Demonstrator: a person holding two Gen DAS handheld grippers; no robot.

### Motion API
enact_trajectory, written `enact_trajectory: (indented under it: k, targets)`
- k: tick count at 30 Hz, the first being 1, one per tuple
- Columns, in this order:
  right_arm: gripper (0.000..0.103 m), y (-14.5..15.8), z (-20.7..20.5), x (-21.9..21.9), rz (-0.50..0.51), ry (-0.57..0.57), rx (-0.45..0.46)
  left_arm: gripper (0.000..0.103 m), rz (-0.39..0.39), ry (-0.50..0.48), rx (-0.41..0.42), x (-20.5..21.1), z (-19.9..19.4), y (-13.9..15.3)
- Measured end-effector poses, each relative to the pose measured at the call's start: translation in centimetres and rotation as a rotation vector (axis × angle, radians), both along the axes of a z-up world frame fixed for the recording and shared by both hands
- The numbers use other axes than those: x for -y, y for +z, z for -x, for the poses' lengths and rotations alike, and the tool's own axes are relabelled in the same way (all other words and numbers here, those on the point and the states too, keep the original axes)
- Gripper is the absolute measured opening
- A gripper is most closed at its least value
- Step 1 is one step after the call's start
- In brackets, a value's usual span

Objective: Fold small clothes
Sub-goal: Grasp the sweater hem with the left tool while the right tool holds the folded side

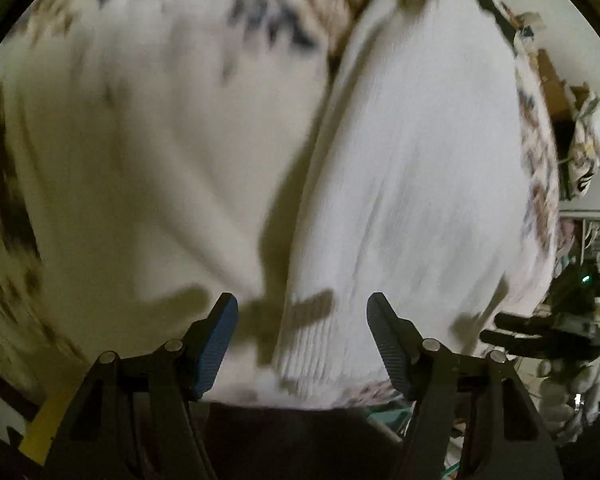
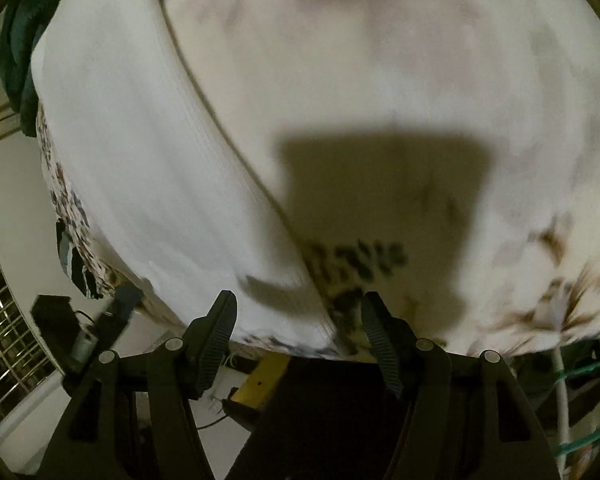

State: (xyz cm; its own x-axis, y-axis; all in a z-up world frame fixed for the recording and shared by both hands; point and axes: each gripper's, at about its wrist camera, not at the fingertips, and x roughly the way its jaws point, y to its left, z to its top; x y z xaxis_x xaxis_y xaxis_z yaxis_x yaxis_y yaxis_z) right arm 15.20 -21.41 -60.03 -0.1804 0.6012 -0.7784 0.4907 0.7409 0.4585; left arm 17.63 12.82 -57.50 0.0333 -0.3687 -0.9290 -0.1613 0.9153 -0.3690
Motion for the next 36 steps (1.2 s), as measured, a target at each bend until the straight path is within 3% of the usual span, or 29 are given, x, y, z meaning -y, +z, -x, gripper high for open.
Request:
enact_trajectory:
  k: [1, 2, 3, 4, 7, 13, 18, 22, 24, 27, 28, 29, 30, 31, 36]
  targets:
    - [0.067, -0.2, 0.7, -0.4, -0.006, -0.004, 0.006, 0.039, 0.004, -0.001, 0.005, 0.6, 0.5, -0.2]
    - [0.066, -0.4, 1.2, -0.9, -0.011, -0.005, 0.011, 0.0, 0.006, -0.008, 0.024, 1.3, 1.0, -0.3]
    - [0.06, -0.5, 1.7, -1.5, -0.001, 0.004, 0.02, 0.003, -0.034, -0.024, 0.03, 2.2, 1.2, -0.3]
    - [0.042, -0.6, 1.9, -2.0, 0.015, 0.013, 0.037, 0.003, -0.039, -0.027, 0.043, 2.6, 1.3, -0.1]
    - [0.007, -0.6, 2.2, -3.8, 0.074, 0.043, 0.072, 0.002, -0.043, 0.005, 0.109, 3.2, 1.7, 1.4]
    - [0.003, 1.3, 2.9, -4.6, 0.189, 0.037, 0.122, 0.002, -0.008, 0.052, 0.169, 2.4, 3.7, 4.3]
    - [0.002, 3.3, 3.3, -4.3, 0.24, 0.082, 0.134, 0.002, 0.019, 0.045, 0.162, 2.4, 5.3, 4.3]
    - [0.002, 2.5, 3.7, -5.1, 0.289, 0.157, 0.098, 0.002, -0.013, 0.036, 0.082, 2.3, 4.9, -0.6]
    - [0.002, 1.3, 3.2, -6.0, 0.283, 0.169, 0.071, 0.003, 0.02, 0.049, 0.047, 1.6, 4.3, -2.4]
    - [0.008, 0.7, 2.2, -6.9, 0.265, 0.185, 0.063, 0.007, 0.108, 0.073, 0.055, 0.5, 3.7, -1.6]
    - [0.021, 0.9, 2.0, -6.9, 0.244, 0.186, 0.065, 0.016, 0.13, 0.075, 0.064, 0.2, 3.6, -1.1]
    - [0.03, 1.0, 1.9, -7.0, 0.209, 0.184, 0.065, 0.034, 0.14, 0.078, 0.078, -0.2, 3.7, -0.6]
    - [0.05, 1.1, 1.9, -6.8, 0.174, 0.17, 0.074, 0.045, 0.143, 0.08, 0.088, -0.5, 3.8, -0.5]
    - [0.058, 1.2, 2.0, -6.6, 0.152, 0.153, 0.085, 0.064, 0.154, 0.084, 0.094, -0.8, 3.9, -0.7]
    - [0.059, -0.4, 1.6, -4.1, 0.07, 0.061, 0.069, 0.064, 0.22, 0.116, 0.029, 0.0, 2.9, -4.2]
